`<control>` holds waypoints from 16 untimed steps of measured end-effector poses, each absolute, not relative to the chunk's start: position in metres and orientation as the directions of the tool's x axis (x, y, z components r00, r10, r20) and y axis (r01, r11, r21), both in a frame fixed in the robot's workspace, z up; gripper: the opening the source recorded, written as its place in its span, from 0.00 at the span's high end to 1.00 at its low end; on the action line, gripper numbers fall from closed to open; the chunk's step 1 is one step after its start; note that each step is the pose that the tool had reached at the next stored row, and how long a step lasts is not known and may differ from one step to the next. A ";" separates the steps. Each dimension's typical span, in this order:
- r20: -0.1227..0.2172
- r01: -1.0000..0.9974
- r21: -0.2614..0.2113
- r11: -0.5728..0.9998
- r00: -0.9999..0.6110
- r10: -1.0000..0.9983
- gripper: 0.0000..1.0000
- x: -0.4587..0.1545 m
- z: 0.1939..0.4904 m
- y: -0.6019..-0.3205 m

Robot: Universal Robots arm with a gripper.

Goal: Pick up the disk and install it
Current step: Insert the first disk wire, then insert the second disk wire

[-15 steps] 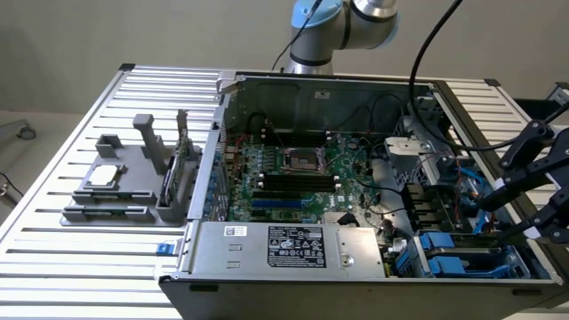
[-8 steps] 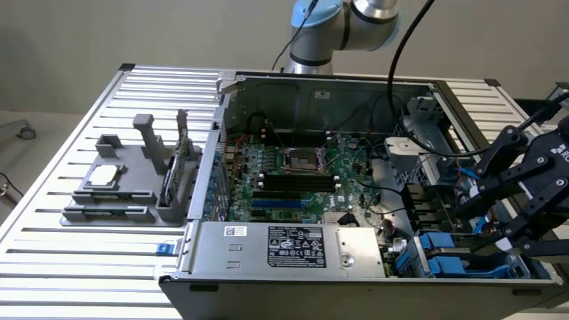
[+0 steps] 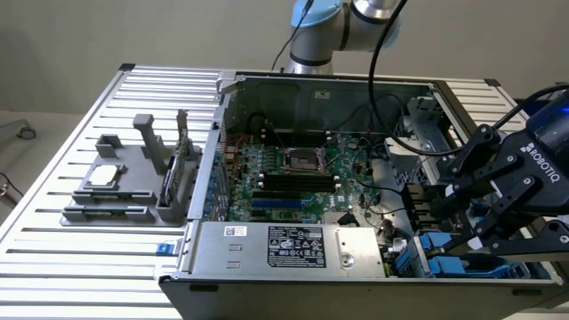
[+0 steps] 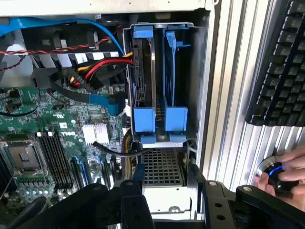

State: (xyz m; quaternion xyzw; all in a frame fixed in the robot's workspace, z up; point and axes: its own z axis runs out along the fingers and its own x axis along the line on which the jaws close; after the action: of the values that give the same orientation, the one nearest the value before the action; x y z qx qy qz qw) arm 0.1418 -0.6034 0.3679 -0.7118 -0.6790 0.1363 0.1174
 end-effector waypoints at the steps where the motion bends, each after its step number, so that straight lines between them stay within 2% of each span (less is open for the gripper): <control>1: -0.035 0.935 -0.352 -0.050 0.041 0.999 0.51 0.142 0.368 -0.603; 16: -0.035 0.936 -0.348 -0.050 0.041 0.999 0.51 0.141 0.367 -0.598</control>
State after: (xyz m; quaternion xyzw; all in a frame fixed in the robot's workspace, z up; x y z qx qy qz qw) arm 0.1412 -0.5985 0.3666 -0.7120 -0.6792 0.1351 0.1159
